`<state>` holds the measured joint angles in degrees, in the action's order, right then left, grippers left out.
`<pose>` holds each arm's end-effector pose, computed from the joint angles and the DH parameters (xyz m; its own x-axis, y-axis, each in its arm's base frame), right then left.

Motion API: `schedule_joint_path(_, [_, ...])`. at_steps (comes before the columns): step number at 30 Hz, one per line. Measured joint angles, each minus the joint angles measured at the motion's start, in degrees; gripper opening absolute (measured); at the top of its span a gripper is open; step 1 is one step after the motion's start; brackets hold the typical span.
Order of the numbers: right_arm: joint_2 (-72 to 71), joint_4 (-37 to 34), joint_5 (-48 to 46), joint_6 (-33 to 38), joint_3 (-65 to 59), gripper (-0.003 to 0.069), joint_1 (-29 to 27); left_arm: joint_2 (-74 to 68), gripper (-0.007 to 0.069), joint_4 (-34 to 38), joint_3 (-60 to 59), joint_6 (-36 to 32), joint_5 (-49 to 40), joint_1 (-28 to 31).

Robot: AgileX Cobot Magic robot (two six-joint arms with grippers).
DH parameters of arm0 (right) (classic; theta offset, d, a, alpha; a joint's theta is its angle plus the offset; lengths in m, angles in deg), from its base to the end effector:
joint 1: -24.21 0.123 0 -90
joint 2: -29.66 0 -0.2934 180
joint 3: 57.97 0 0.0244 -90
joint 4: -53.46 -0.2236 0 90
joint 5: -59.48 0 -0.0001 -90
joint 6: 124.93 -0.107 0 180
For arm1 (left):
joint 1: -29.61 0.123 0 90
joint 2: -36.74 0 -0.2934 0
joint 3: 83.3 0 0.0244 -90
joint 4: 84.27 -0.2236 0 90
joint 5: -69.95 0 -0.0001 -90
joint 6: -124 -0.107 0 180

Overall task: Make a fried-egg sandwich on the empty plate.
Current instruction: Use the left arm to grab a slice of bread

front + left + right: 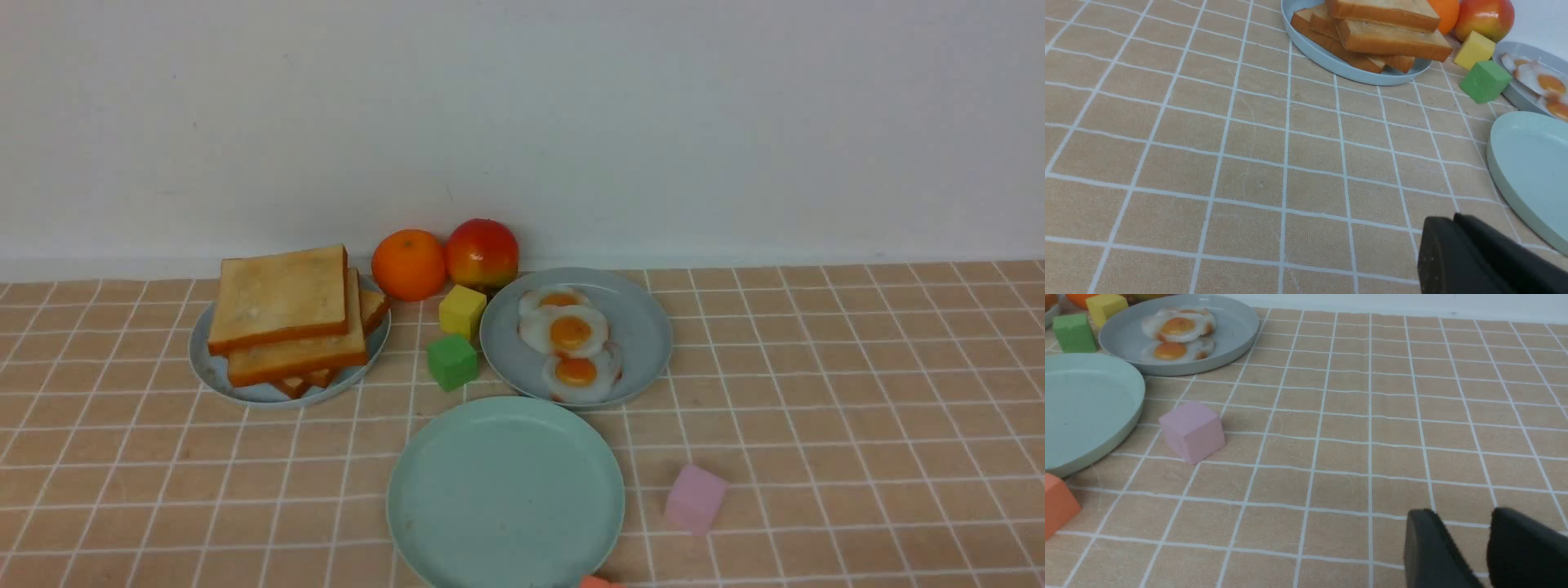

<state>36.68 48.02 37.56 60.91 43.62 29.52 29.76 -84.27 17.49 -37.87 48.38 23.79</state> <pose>0.0313 0.0067 0.1692 -0.2937 -0.0412 -0.9550 -0.1302 0.9915 -0.0027 0.0320 -0.0033 0.1651 -0.3199 -0.2802 -0.9051 0.0019 0.9551 -0.2963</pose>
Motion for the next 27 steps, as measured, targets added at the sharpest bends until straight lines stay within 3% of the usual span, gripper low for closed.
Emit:
schedule_joint_path(19, [0.0, 0.0, 0.0, 0.0, 0.0, 0.0239, 0.0, 0.0, 0.0050, 0.5, 0.0, 0.5, 0.7, 0.0])
schedule_joint_path(21, [0.0, 0.0, 0.0, 0.0, 0.0, 0.0239, 0.0, 0.0, 0.0050, 2.1, 0.0, 1.8, 1.7, 0.0])
schedule_joint_path(27, [0.0, 0.0, 0.0, 0.0, 0.0, 0.0239, 0.0, 0.0, 0.0060, 20.6, 0.0, 13.3, 12.1, 0.0])
